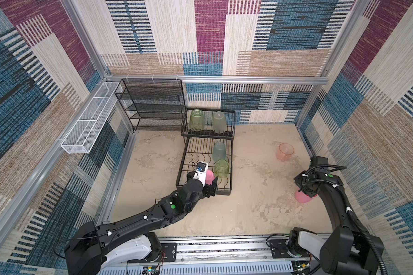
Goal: Load the cups into the dish rack
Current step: 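Grasp the second pink cup's rim with the right gripper while the left holds, then open and withdraw the left gripper while the right lifts the pink cup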
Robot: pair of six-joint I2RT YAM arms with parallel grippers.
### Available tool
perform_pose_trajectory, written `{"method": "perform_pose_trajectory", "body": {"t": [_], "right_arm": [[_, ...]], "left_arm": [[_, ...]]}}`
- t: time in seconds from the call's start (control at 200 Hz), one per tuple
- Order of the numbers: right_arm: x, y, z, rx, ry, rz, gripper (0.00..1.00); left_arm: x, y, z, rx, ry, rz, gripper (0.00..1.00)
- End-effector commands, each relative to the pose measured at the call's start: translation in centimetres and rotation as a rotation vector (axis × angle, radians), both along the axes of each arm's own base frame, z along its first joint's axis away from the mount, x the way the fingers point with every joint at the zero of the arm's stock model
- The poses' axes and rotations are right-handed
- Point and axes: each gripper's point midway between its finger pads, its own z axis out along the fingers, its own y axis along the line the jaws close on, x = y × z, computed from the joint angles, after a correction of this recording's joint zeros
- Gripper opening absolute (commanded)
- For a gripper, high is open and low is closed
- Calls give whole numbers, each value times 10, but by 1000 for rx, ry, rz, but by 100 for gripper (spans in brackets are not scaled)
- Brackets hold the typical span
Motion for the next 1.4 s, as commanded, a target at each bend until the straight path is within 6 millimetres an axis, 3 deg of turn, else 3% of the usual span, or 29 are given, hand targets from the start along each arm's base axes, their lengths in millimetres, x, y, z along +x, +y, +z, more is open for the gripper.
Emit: {"method": "perform_pose_trajectory", "body": {"t": [0.0, 0.19, 0.396, 0.871, 1.052, 1.392], "right_arm": [[6, 2, 0, 4, -27, 19, 22], [5, -1, 5, -13, -39, 10, 17], [15, -1, 16, -20, -78, 28, 0], [38, 5, 69, -49, -230, 137, 0], [49, 20, 80, -20, -273, 217, 0], [89, 77, 131, -47, -400, 444, 0]], "left_arm": [[0, 0, 0, -37, 18, 15, 90], [1, 1, 0, -41, 20, 19, 91], [1, 2, 2, -44, 21, 25, 91], [4, 6, 5, -59, 36, 44, 91], [8, 8, 0, -54, 63, 69, 91], [18, 27, 4, -69, 117, 156, 92]]}}
